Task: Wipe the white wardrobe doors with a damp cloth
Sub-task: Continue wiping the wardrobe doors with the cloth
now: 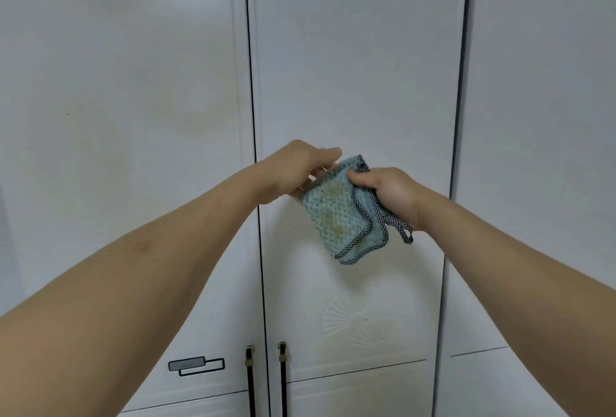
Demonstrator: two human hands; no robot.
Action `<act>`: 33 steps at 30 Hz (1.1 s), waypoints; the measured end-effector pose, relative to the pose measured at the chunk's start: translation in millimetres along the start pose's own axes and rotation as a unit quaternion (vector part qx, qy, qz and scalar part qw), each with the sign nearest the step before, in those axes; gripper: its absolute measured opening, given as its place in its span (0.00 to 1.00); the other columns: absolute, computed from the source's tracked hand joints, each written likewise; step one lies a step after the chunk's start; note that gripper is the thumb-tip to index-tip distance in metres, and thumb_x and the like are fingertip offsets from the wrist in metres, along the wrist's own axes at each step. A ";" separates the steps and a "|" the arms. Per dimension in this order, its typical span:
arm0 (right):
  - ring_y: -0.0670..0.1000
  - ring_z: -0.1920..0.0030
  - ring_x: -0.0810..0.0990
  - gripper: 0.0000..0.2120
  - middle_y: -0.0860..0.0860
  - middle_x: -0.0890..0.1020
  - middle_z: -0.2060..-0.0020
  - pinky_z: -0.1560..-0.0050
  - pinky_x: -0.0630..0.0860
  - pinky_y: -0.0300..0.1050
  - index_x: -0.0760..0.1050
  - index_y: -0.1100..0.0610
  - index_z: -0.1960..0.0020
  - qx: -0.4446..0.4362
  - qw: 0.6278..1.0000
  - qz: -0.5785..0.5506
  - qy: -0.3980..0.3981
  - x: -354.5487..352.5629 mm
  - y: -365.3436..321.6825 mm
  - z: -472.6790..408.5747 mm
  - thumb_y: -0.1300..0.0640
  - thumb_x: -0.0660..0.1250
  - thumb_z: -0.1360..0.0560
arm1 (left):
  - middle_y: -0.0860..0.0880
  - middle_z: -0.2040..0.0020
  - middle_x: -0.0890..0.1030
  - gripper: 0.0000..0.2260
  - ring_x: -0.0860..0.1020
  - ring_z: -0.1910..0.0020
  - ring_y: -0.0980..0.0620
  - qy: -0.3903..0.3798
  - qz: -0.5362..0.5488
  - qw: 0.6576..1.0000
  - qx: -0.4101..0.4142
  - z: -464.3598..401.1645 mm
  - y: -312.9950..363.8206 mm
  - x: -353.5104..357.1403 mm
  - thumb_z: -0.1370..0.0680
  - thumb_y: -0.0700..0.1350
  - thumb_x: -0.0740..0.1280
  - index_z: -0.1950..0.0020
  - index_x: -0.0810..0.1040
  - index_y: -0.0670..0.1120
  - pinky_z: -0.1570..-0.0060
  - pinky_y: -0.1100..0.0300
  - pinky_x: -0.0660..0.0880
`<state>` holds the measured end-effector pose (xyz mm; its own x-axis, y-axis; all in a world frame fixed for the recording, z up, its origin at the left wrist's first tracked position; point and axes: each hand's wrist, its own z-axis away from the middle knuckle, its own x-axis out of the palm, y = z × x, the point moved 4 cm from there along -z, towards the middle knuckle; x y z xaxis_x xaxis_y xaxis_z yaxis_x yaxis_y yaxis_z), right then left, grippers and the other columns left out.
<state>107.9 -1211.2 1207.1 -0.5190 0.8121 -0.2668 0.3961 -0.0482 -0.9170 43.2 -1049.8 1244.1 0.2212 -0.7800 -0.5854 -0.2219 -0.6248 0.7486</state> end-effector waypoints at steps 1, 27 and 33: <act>0.52 0.61 0.87 0.14 0.54 0.87 0.59 0.55 0.79 0.45 0.82 0.60 0.53 0.008 1.000 0.001 0.001 -5.4 2.5 2.0 0.52 0.64 0.18 | 0.43 0.49 0.86 0.17 0.85 0.56 0.44 -0.027 0.018 0.999 -0.010 -1.2 0.6 11.4 0.18 0.53 0.65 0.46 0.84 0.40 0.58 0.52 0.81; 0.53 0.55 0.76 0.06 0.54 0.73 0.52 0.60 0.71 0.44 0.76 0.56 0.56 -0.189 0.780 0.300 0.515 -206.9 -34.8 -22.1 0.60 0.60 0.25 | 0.50 0.41 0.79 0.14 0.78 0.45 0.49 0.367 -0.273 0.875 0.160 -58.1 94.3 20.2 0.24 0.43 0.61 0.41 0.79 0.46 0.48 0.54 0.75; 0.62 0.43 0.74 0.27 0.60 0.76 0.40 0.52 0.74 0.52 0.68 0.62 0.25 -0.169 0.773 0.391 0.470 -130.2 18.5 -64.1 0.66 0.57 0.24 | 0.42 0.35 0.73 0.20 0.72 0.37 0.41 0.342 -0.420 0.828 0.144 -52.9 56.4 0.4 0.29 0.36 0.61 0.37 0.76 0.38 0.42 0.46 0.74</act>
<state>231.3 -1280.5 1243.8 0.6954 0.6838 -0.2210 0.5691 -0.7118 -0.4117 81.1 -1083.4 1302.6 0.8771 0.0761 -0.4743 0.0884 -0.9961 0.0036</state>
